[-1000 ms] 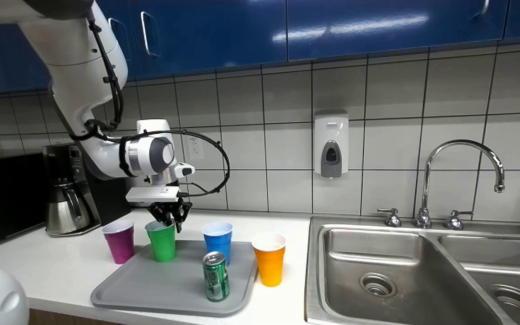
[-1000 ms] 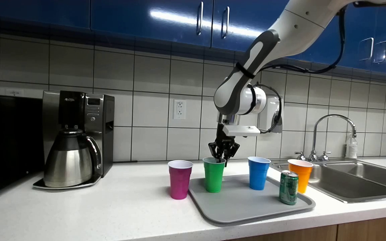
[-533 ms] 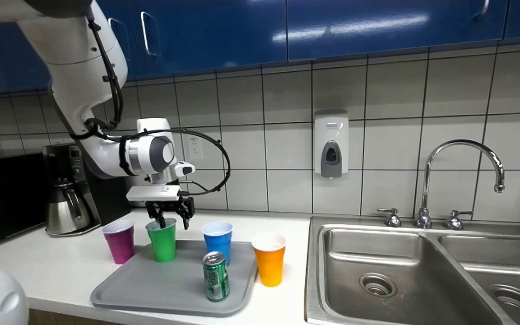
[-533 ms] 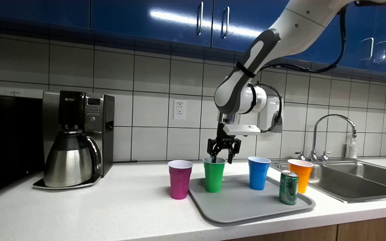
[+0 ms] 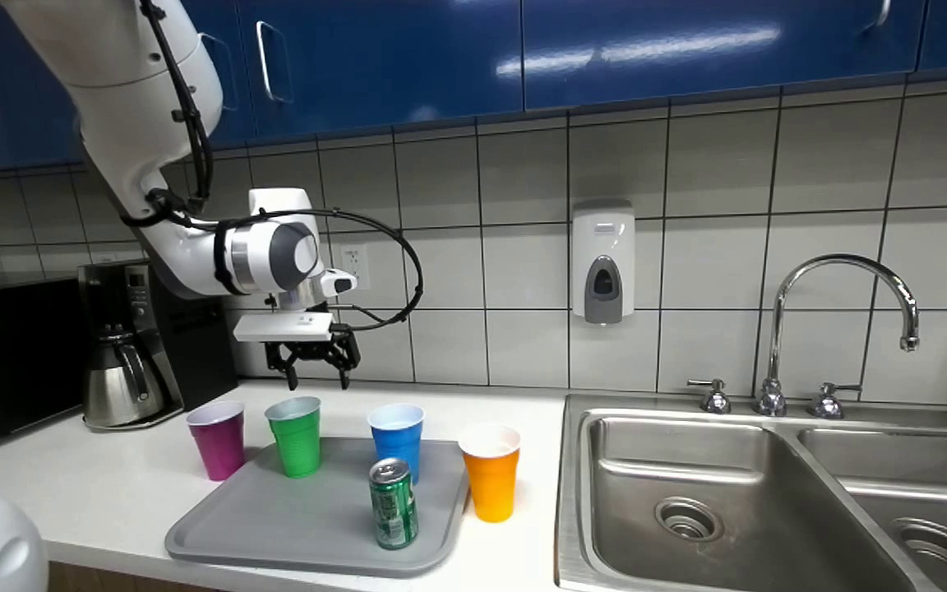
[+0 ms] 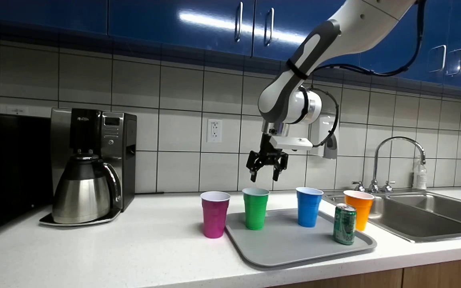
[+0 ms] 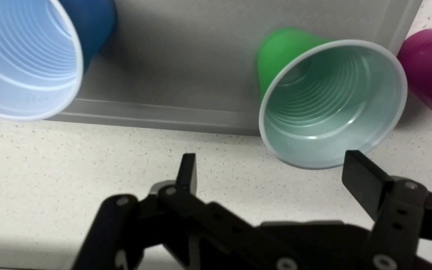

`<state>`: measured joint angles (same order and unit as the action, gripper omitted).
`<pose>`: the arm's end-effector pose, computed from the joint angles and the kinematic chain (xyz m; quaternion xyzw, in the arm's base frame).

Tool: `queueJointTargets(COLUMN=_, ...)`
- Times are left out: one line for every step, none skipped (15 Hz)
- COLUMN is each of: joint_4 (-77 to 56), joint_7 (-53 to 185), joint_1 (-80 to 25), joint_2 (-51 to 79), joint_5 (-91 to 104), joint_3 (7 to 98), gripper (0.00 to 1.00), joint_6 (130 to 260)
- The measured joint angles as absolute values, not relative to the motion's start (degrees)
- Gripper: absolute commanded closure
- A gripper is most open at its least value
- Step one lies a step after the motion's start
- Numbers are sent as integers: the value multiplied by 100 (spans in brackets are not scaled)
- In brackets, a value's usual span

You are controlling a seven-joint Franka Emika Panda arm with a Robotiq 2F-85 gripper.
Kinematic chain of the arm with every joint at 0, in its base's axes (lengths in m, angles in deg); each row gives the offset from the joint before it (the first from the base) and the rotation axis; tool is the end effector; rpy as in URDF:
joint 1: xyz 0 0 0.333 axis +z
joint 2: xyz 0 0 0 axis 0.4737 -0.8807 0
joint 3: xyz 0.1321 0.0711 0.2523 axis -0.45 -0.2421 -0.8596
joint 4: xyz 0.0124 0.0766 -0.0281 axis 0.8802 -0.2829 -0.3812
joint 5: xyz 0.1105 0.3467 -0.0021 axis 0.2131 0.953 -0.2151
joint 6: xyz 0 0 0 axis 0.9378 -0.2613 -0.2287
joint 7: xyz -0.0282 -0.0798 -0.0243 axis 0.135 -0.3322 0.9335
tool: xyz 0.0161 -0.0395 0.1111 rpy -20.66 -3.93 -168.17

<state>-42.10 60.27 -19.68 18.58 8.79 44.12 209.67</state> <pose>0.5462 0.1230 0.3081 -0.9861 -0.1225 -0.1109 0.0154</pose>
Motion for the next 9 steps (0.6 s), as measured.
queueJointTargets(joint_4=-4211, joint_7=5979, joint_1=-1971, joint_2=1893, joint_5=907, joint_3=4406, gripper=0, joint_6=20960)
queueJointTargets(joint_4=-4211, joint_7=5939, joint_1=-1972, joint_2=1920, joint_5=933, joint_3=4396, gripper=0, joint_6=20957)
queueJointTargets(joint_4=-4211, joint_7=5907, joint_1=-1972, joint_2=1942, joint_5=952, joint_3=4381, gripper=0, joint_6=20955)
queueJointTargets(joint_4=-4211, joint_7=5894, joint_1=-1972, joint_2=1955, joint_5=958, joint_3=4363, gripper=0, joint_6=20955)
queueJointTargets(joint_4=-4211, joint_7=5889, joint_1=-1972, joint_2=1963, joint_5=959, joint_3=4345, gripper=0, joint_6=20954)
queueJointTargets(joint_4=-4211, joint_7=5888, joint_1=-1972, joint_2=1969, joint_5=959, joint_3=4335, gripper=0, joint_6=20954)
queueJointTargets(joint_4=-4211, joint_7=5888, joint_1=-1972, joint_2=1974, joint_5=959, joint_3=4329, gripper=0, joint_6=20953)
queueJointTargets(joint_4=-4211, joint_7=5888, joint_1=-1972, joint_2=1977, joint_5=959, joint_3=4325, gripper=0, joint_6=20952)
queueJointTargets(joint_4=-4211, joint_7=5888, joint_1=-1972, joint_2=1978, joint_5=959, joint_3=4323, gripper=0, joint_6=20951)
